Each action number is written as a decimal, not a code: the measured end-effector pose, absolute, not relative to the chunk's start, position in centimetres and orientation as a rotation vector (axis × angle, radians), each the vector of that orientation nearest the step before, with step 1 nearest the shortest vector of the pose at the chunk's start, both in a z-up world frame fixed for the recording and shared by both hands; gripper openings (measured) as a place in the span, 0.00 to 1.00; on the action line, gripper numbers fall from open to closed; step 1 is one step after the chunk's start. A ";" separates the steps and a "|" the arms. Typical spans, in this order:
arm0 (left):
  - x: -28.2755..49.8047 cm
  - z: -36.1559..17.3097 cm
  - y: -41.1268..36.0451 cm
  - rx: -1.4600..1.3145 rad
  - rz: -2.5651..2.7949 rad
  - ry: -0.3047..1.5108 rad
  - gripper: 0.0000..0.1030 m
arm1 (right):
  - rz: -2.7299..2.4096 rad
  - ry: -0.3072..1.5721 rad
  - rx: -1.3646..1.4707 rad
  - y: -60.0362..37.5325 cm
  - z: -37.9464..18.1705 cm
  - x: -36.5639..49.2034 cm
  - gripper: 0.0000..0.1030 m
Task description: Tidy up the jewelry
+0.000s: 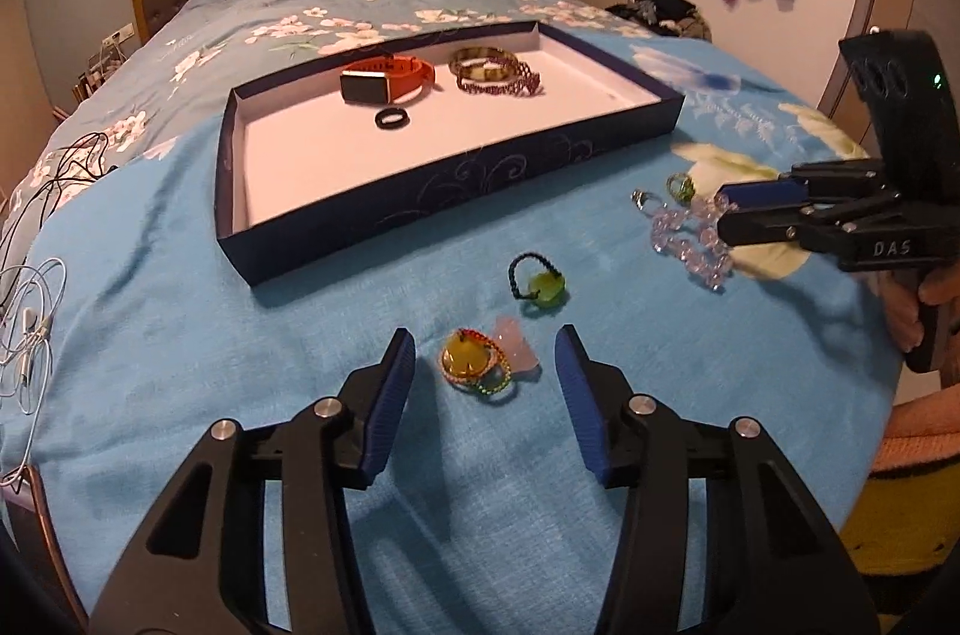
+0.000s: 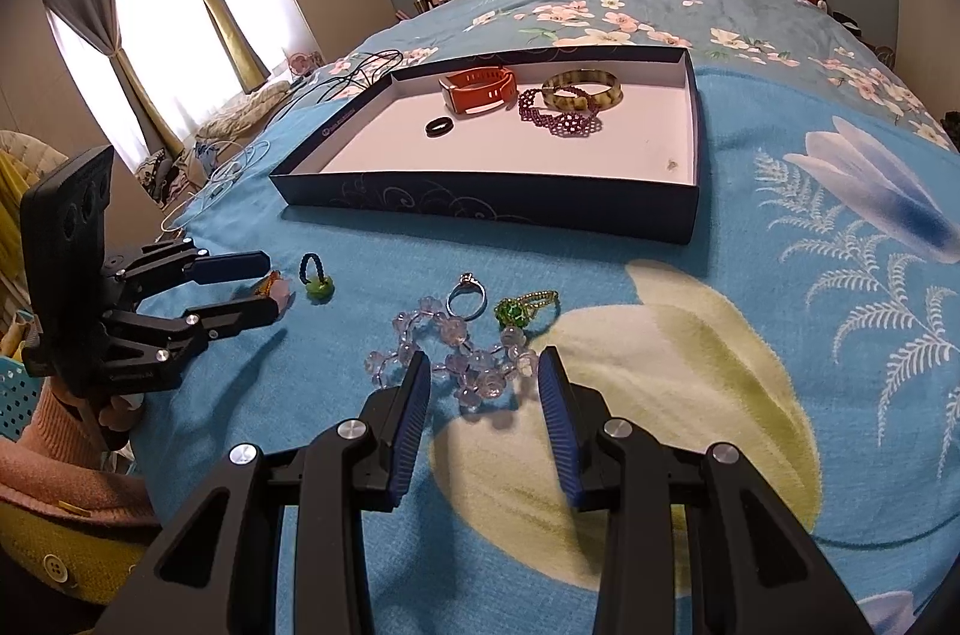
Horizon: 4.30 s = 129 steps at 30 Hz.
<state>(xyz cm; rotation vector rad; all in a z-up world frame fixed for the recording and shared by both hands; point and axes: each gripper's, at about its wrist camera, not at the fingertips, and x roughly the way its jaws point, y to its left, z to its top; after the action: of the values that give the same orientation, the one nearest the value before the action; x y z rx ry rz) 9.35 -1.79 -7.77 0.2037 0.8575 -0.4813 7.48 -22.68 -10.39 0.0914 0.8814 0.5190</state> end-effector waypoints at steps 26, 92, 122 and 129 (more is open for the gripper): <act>9.0 -7.1 -0.4 0.199 -0.426 0.830 0.38 | 0.524 0.879 0.100 -22.5 -10.5 7.3 0.35; 9.1 -6.2 4.2 0.030 -0.461 0.798 0.39 | 0.853 0.812 -0.170 -10.3 -7.4 7.0 0.09; 9.9 -7.1 2.4 0.042 -0.464 0.830 0.30 | 0.800 0.875 -0.079 -13.2 -9.0 6.9 0.24; 7.9 -6.3 1.1 0.091 -0.554 0.788 0.40 | 0.610 0.823 0.001 -18.9 -7.7 6.8 0.34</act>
<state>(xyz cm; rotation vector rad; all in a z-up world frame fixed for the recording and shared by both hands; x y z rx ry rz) 7.90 1.12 -6.31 0.0911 0.7876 -0.5536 6.75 -18.86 -7.75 0.0013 0.8226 0.6101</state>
